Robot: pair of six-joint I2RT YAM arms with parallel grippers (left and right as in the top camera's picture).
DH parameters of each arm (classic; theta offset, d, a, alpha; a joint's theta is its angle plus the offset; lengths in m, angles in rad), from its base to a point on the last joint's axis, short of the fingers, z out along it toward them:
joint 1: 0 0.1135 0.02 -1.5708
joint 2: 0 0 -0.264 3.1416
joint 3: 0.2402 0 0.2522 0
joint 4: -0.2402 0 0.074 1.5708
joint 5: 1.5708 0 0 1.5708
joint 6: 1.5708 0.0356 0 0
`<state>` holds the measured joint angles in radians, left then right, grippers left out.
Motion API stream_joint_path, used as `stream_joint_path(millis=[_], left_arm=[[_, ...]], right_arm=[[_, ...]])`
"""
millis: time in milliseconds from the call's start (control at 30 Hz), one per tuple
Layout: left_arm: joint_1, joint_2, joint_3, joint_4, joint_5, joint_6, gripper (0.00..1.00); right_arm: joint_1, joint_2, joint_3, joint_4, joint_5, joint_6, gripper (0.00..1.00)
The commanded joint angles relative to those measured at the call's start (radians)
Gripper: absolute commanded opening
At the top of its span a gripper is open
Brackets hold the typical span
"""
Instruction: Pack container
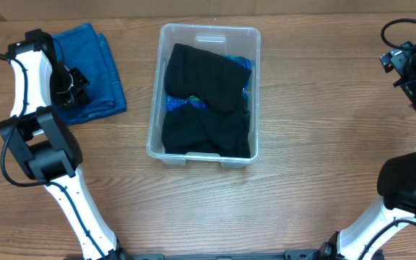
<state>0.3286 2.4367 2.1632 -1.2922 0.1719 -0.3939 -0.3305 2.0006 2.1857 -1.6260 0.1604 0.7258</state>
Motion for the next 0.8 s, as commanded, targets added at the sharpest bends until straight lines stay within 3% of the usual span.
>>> stream_joint_path(millis=[0,100,167,200,233,267,467,700,767], left_arm=[[-0.031,0.052,0.124,-0.029,0.079,0.024,0.04],[-0.021,0.052,0.343,-0.107,0.027,0.052,0.08],[-0.006,0.052,0.443,-0.157,-0.055,0.092,0.37],[0.001,0.052,0.468,-0.174,-0.084,0.117,0.66],[0.011,0.052,0.485,-0.187,-0.109,0.14,0.88],[0.026,0.052,0.493,-0.201,-0.132,0.172,1.0],[0.158,0.054,0.444,-0.221,-0.146,0.203,1.0],[0.29,0.054,0.329,-0.133,0.227,0.453,1.0],[0.298,0.055,0.288,-0.095,0.272,0.493,0.99]], right_arm=[[0.003,-0.026,0.001,0.001,0.002,0.004,1.0],[0.003,-0.026,0.001,0.002,0.002,0.004,1.0],[0.003,-0.026,0.001,0.001,0.002,0.005,1.0],[0.003,-0.026,0.001,0.001,0.002,0.005,1.0],[0.003,-0.026,0.001,0.001,0.002,0.005,1.0],[0.003,-0.026,0.001,0.002,0.002,0.005,1.0],[0.003,-0.026,0.001,0.002,0.002,0.004,1.0],[0.003,-0.026,0.001,0.001,0.002,0.004,1.0],[0.003,-0.026,0.001,0.002,0.002,0.005,1.0]])
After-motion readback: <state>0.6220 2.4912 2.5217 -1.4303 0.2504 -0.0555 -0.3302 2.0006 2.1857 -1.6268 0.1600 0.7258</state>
